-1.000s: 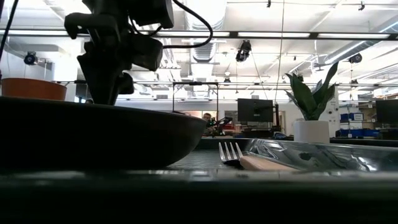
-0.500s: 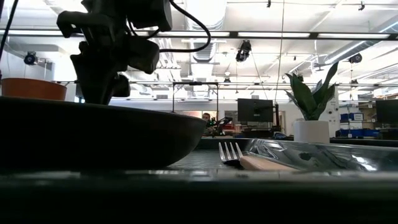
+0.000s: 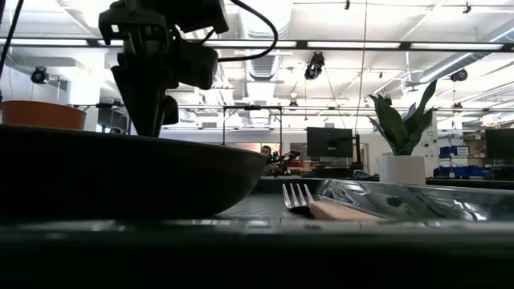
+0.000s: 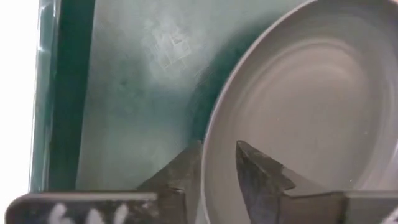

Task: Pick and place plate/cup/fork/spoon on tray
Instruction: Put the black plate on the center of the black tray

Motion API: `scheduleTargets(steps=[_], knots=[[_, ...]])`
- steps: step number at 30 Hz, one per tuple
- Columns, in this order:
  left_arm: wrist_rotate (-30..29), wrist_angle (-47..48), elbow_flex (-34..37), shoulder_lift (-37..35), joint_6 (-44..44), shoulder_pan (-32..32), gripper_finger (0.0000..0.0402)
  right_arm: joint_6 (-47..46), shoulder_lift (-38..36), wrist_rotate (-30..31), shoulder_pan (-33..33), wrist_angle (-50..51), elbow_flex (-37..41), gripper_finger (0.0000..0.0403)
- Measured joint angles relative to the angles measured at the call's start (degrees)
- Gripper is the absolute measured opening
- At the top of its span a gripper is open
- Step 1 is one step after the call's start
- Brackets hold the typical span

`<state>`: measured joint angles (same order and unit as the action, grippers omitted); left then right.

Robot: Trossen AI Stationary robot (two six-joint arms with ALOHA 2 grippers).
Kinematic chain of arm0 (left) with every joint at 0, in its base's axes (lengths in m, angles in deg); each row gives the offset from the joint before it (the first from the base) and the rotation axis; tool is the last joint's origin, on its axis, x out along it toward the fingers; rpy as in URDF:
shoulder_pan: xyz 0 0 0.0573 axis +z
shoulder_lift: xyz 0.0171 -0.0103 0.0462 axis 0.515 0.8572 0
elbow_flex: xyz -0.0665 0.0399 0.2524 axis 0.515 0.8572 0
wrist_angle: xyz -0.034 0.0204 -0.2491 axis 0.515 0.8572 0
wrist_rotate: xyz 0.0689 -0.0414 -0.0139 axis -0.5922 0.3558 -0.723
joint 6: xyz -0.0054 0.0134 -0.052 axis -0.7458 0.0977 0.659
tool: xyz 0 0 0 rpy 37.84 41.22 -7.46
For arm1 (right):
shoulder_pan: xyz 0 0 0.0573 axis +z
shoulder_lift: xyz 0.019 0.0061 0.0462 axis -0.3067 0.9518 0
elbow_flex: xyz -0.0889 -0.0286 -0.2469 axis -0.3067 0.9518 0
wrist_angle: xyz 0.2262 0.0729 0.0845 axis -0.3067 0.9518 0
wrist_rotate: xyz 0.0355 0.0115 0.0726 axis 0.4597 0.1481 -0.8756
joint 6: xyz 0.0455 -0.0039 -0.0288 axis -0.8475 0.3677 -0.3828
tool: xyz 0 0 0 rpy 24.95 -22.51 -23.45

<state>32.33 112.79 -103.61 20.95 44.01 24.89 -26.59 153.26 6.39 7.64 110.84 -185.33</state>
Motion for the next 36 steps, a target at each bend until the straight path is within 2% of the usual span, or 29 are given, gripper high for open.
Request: scheduleTargets(steps=[7,12,27,31,36], knots=[[-0.02,0.38,0.01,0.0,-0.04,0.0,0.0157,0.02,0.57,-0.73,0.0,0.0,0.11,0.0128],[4.77,2.3,1.59,-0.02,0.03,-0.19,0.0162,0.0,0.55,-0.68,0.0,0.0,0.11,0.0128],[2.55,1.26,6.02,-0.02,-0.36,-0.37,0.0162,0.2,0.55,-0.44,0.0,0.0,0.11,0.0128],[2.06,1.29,6.02,-0.02,-0.43,-0.36,0.0144,0.17,0.55,-0.42,0.0,0.0,0.11,0.0128],[2.18,1.3,6.02,-0.02,-0.41,-0.37,0.0078,0.04,0.55,-0.38,0.0,0.0,0.09,0.0128]])
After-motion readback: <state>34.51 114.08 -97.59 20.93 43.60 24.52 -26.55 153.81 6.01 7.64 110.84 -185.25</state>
